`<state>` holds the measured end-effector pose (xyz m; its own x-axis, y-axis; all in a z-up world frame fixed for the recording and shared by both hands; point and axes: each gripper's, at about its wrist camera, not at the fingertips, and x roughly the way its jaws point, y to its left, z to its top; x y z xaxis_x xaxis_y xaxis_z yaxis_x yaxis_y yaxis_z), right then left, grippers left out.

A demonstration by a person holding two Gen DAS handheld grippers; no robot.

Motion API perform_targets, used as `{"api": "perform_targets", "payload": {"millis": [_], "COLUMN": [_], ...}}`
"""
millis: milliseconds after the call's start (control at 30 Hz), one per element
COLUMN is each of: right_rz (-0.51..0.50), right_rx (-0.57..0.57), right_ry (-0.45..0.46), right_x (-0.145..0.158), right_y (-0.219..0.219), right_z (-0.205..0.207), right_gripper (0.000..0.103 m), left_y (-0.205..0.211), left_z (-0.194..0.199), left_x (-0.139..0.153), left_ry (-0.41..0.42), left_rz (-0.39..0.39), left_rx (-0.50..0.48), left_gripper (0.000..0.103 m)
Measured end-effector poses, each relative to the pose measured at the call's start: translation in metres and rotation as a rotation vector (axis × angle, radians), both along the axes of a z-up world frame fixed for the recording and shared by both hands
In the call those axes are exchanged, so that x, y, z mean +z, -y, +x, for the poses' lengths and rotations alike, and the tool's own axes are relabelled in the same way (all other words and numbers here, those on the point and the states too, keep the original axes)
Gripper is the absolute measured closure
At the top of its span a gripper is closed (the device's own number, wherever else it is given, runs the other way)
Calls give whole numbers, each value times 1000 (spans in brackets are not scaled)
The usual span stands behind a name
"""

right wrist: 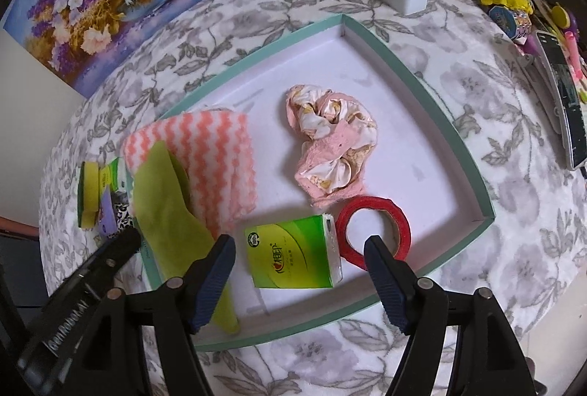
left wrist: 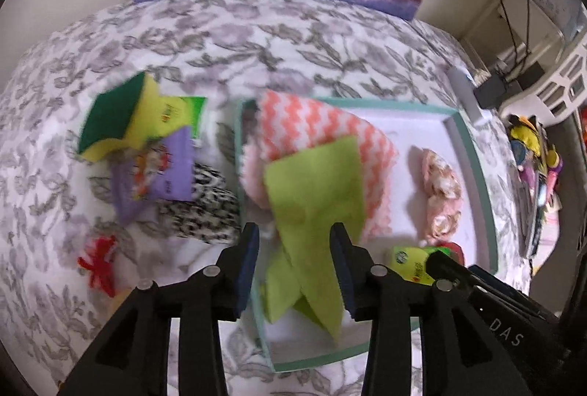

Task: Organize soft objects
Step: 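Carry the lime cloth and yellow-green packet into the tray and open both tools, then reach the right tool to the beige round sponge while the left tool nears the red fuzzy figure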

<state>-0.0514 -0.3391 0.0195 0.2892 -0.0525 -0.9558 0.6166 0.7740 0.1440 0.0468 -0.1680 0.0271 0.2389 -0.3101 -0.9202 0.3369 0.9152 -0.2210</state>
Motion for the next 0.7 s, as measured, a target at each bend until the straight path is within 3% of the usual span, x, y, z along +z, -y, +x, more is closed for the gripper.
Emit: {"api": "perform_targets", "payload": {"millis": [100,167,267,400,700], "right_rz": [1,-3,-16,-33,-64], "right_rx": [12,24,40,45,56], "right_ry": [-4,-7,-13,-26,-39], "right_x": [-2,-4,-6,-8,-7], "right_y": [-2,-4,-8,-12,-31], "right_z": [1,2,3,5,13], "right_gripper": [26,10,0,0,0], "left_y": [-8,-16,-28,-48,-88], "left_z": [5,8,15,22,30], "left_x": [3,4,0,-7,-6], "left_ry": [29,51,69,65,57], "left_rz": [30,55,96,130,122], "left_rx": [43,73,117,171,258], "left_gripper": [36,25,10,10,9]}}
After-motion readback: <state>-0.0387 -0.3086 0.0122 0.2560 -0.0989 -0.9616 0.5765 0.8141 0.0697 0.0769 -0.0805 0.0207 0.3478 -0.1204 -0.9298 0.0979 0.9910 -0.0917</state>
